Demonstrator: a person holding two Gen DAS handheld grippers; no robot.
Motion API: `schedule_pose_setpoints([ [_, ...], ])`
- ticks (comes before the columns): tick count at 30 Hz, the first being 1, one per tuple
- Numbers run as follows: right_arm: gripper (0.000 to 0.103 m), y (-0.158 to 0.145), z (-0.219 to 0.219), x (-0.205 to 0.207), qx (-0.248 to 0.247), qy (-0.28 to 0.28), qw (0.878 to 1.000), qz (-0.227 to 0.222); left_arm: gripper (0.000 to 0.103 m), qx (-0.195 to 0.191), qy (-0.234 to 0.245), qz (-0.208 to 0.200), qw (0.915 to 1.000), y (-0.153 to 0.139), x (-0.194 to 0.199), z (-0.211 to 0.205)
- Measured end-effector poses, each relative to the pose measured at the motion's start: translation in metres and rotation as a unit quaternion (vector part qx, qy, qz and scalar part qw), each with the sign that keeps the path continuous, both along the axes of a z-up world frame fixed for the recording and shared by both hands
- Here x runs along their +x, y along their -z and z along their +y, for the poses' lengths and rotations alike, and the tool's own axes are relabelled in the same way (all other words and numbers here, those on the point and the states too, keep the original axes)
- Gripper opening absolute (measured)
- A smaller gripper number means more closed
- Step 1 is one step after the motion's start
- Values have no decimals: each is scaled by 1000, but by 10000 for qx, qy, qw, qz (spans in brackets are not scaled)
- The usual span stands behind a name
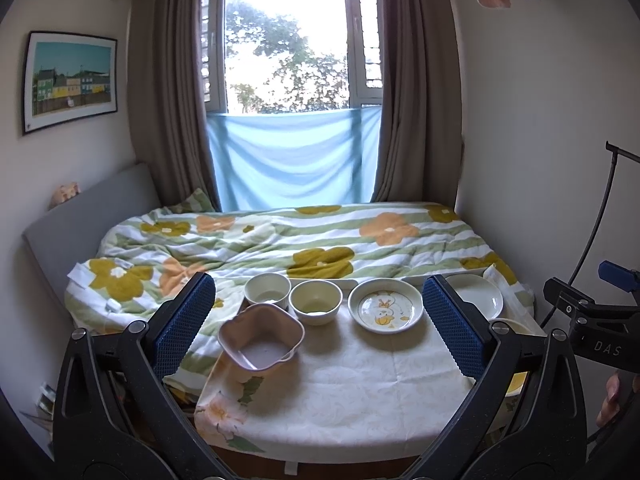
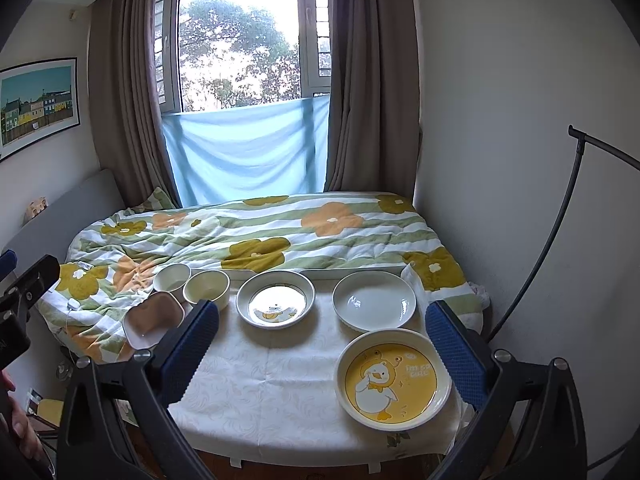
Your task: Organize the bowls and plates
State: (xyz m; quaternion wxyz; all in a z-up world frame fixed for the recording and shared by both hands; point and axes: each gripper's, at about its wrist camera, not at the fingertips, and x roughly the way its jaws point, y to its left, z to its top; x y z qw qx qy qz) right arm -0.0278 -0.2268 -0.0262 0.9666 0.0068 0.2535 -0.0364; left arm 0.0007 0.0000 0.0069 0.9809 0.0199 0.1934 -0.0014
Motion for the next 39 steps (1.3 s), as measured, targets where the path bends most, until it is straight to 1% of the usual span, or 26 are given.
schedule_pose_setpoints([
  [20, 103, 0, 12, -5, 25, -52, 10000, 57, 103, 86, -17, -12, 10000, -3, 3, -5],
  [39, 103, -1, 12, -5, 43, -49, 10000, 61, 103, 65, -59, -37, 10000, -3, -4, -4],
])
